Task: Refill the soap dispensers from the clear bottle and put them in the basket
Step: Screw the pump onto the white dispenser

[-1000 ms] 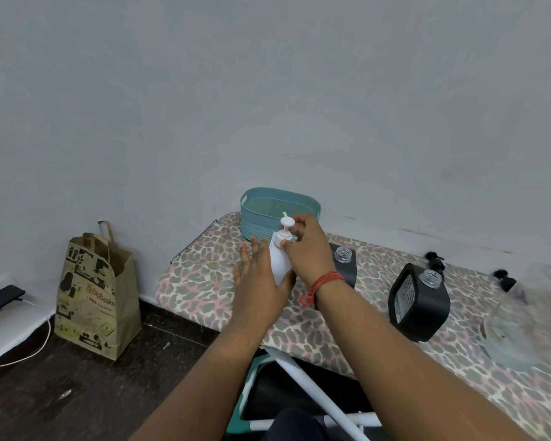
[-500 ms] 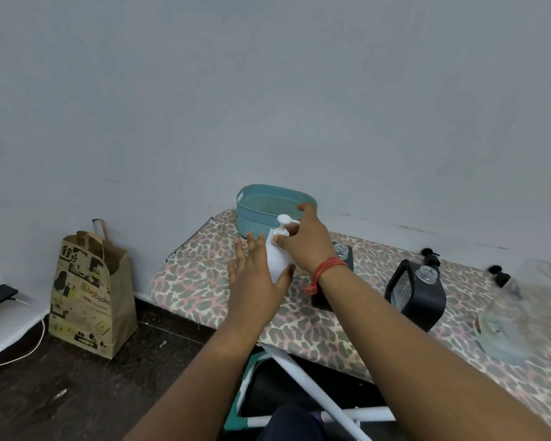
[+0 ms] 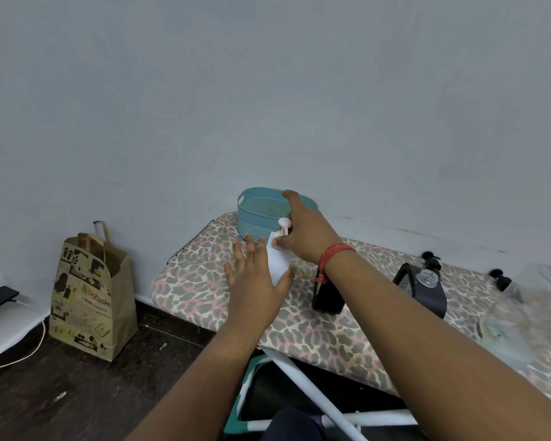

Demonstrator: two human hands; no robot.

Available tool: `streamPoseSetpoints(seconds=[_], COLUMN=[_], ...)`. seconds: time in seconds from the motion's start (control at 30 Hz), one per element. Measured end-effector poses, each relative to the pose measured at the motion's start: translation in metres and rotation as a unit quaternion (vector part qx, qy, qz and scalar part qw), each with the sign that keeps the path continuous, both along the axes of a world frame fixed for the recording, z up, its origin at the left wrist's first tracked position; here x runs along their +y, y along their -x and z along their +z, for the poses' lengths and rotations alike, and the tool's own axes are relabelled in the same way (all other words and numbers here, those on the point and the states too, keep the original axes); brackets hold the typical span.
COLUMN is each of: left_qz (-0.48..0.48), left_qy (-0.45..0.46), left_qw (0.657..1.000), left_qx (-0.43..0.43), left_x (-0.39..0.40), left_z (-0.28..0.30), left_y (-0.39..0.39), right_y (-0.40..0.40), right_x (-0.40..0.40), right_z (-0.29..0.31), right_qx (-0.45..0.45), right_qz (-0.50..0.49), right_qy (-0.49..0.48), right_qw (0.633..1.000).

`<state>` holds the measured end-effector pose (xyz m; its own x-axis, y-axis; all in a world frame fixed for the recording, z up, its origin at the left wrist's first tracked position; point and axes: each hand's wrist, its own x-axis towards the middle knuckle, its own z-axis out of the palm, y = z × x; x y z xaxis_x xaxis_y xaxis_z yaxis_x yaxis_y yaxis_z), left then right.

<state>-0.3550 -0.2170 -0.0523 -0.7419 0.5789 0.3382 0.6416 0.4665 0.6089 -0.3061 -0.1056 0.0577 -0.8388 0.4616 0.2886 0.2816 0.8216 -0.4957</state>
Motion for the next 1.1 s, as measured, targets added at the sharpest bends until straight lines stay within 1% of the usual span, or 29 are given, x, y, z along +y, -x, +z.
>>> streamPoseSetpoints(seconds=[0.17, 0.43, 0.57, 0.67, 0.77, 0.83, 0.9, 1.03, 1.1], left_qz=[0.003, 0.012, 0.007, 0.011, 0.017, 0.013, 0.001, -0.056, -0.084], left_qy=[-0.004, 0.007, 0.019, 0.046, 0.051, 0.027, 0.0, -0.04, -0.044], left_qw=[1.0, 1.0, 1.0, 0.999, 0.998, 0.999, 0.996, 0.977, 0.967], left_qx=[-0.003, -0.011, -0.01, 0.001, 0.018, 0.04, 0.091, 0.203, 0.235], left_x=[0.0, 0.0, -0.001, -0.005, -0.015, -0.023, -0.028, -0.028, -0.021], left_z=[0.001, 0.005, 0.008, 0.012, 0.02, 0.027, 0.033, 0.04, 0.042], left_y=[-0.001, -0.003, -0.005, -0.004, -0.004, -0.01, -0.025, -0.066, -0.086], right_y=[0.003, 0.005, -0.002, -0.022, -0.054, -0.079, -0.108, -0.154, -0.174], right_x=[-0.004, -0.009, -0.011, -0.009, 0.002, 0.013, 0.027, 0.05, 0.057], right_z=[-0.005, -0.009, -0.01, -0.001, 0.015, 0.023, 0.028, 0.028, 0.026], right_qx=[0.018, 0.035, 0.022, 0.014, 0.058, 0.08, 0.083, 0.055, 0.037], right_qz=[-0.009, -0.055, -0.049, -0.043, -0.068, -0.094, -0.122, -0.175, -0.194], right_qy=[-0.017, -0.001, -0.03, -0.063, -0.095, -0.11, -0.128, -0.125, -0.119], right_qw=[1.0, 0.998, 0.998, 0.997, 0.991, 0.986, 0.981, 0.975, 0.973])
